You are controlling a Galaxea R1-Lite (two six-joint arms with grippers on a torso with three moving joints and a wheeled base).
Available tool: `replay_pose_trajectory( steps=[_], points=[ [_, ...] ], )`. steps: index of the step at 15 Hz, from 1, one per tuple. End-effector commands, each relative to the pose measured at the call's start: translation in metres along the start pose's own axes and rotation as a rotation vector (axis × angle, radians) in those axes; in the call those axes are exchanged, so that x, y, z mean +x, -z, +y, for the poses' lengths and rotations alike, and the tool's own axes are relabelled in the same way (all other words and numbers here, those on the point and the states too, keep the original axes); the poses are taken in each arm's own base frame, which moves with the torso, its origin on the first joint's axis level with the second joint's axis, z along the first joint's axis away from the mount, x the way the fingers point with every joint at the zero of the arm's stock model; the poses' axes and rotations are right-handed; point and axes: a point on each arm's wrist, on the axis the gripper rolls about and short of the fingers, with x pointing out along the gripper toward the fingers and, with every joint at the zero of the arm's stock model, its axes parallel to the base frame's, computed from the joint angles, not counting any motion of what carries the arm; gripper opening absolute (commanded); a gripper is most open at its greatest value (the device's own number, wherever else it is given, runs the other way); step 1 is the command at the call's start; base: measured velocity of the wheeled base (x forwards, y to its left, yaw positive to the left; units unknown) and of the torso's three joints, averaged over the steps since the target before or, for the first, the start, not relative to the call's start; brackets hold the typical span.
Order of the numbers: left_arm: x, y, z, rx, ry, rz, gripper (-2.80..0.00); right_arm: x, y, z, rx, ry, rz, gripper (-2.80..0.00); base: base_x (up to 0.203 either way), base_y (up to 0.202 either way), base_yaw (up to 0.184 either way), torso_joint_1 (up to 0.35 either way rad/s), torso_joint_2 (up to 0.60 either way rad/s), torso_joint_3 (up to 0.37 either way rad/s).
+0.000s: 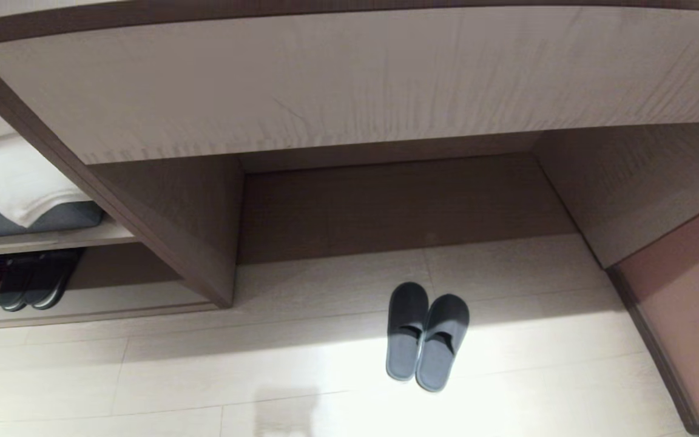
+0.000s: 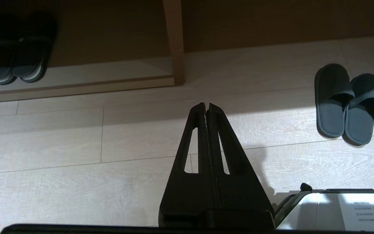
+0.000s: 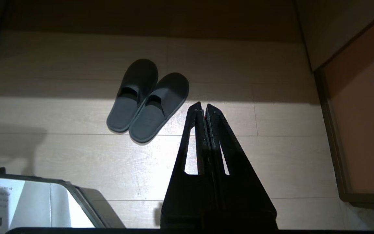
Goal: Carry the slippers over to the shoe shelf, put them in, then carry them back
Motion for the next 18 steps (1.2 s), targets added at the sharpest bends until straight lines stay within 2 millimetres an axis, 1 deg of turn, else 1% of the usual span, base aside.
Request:
replay_pose_trajectory(
  steps=[1, 18],
  points=[
    [0.0002, 0.0004, 0.0, -0.001, 0.0, 0.002, -2.8, 0.0, 0.0005, 0.0, -0.001, -0.001, 0.0, -2.8, 0.0, 0.0, 0.0, 0.0, 0.0, 0.202],
    [0.0002, 0.0002, 0.0, -0.001, 0.0, 0.001, -2.8, 0.0, 0.0005, 0.0, -0.001, 0.0, 0.0, -2.8, 0.0, 0.0, 0.0, 0.002, 0.0, 0.202]
  ],
)
